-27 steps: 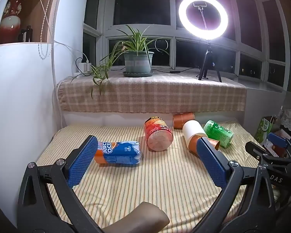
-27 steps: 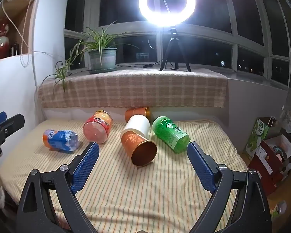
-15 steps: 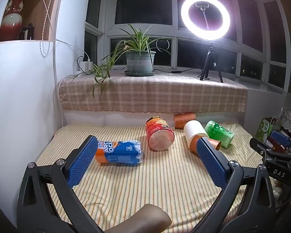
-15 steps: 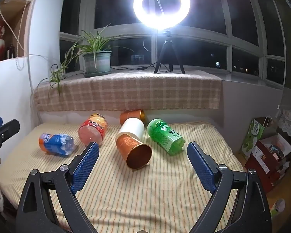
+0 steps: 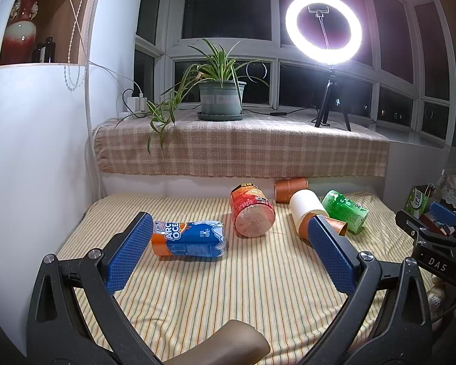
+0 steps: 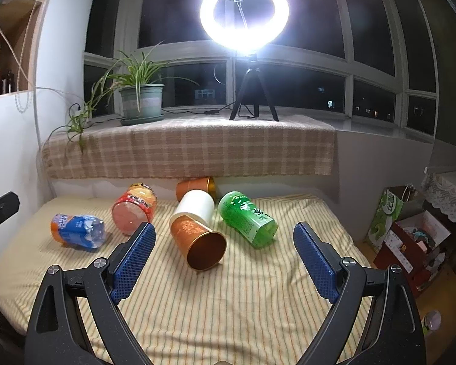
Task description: Flip cup upright
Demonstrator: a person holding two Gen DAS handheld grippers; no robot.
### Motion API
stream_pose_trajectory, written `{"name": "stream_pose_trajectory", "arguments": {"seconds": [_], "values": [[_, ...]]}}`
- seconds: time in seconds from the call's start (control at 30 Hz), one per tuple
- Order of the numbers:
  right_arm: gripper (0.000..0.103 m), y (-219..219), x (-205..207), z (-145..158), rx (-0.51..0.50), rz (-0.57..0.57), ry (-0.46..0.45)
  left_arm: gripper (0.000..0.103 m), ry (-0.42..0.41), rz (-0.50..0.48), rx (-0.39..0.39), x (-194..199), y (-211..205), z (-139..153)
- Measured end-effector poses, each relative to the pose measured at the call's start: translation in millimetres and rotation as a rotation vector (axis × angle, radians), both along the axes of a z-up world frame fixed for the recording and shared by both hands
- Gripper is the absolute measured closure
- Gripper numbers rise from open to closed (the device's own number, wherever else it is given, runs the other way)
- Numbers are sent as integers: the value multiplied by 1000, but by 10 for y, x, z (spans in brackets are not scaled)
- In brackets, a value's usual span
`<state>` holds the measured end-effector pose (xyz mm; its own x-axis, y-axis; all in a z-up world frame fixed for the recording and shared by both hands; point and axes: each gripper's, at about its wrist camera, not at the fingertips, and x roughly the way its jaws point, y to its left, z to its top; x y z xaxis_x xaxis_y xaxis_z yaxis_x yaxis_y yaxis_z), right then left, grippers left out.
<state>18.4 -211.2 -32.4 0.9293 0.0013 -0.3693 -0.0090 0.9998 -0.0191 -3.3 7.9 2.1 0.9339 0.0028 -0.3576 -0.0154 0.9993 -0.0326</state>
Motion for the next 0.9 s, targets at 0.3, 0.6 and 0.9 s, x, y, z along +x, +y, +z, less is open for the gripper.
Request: {"name": "stream_pose_trajectory", "arguments": {"seconds": [0.3,0.6,0.9], "values": [[11,-7,9,16,-4,-21,-3,0,-1,0,-2,1,-4,-5],[11,1,7,12,-7,-24,-2,0,1,0,-3,15,19,-13],[11,9,13,11,-15,-20,-2,0,1,1,-4,16,17,-15]]}}
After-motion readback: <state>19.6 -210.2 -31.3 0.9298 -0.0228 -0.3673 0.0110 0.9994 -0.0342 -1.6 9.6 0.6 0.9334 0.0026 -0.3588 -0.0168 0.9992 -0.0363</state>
